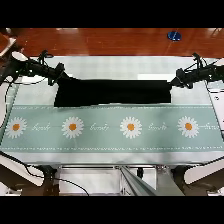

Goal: Fold the shirts.

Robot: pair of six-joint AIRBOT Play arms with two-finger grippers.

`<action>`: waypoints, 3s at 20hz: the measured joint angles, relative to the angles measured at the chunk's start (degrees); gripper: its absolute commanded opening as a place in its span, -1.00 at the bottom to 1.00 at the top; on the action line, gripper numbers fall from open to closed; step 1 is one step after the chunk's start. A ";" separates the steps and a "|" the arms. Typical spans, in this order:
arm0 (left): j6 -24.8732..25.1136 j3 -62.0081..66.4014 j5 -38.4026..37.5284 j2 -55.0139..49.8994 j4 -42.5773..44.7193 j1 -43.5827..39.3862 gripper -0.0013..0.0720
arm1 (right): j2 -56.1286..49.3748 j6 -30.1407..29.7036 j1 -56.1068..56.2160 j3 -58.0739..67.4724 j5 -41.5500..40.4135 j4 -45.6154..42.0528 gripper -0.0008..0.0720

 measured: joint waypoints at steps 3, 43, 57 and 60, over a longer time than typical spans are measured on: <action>-1.42 0.68 0.20 -1.03 3.91 0.04 -0.90 | -3.06 0.28 0.07 1.97 -0.33 1.73 -0.81; 2.23 -23.08 29.07 21.53 4.85 -35.63 -0.92 | 48.24 -2.08 -0.85 -34.64 -0.66 -8.28 -0.90; -2.21 8.26 15.15 -8.28 -3.91 -59.84 -0.92 | 76.72 7.96 -1.36 -39.45 7.65 -2.12 -0.90; -1.62 9.29 12.11 -4.70 -1.16 -52.83 -0.91 | 74.34 8.17 -0.50 -36.79 7.85 0.31 -0.90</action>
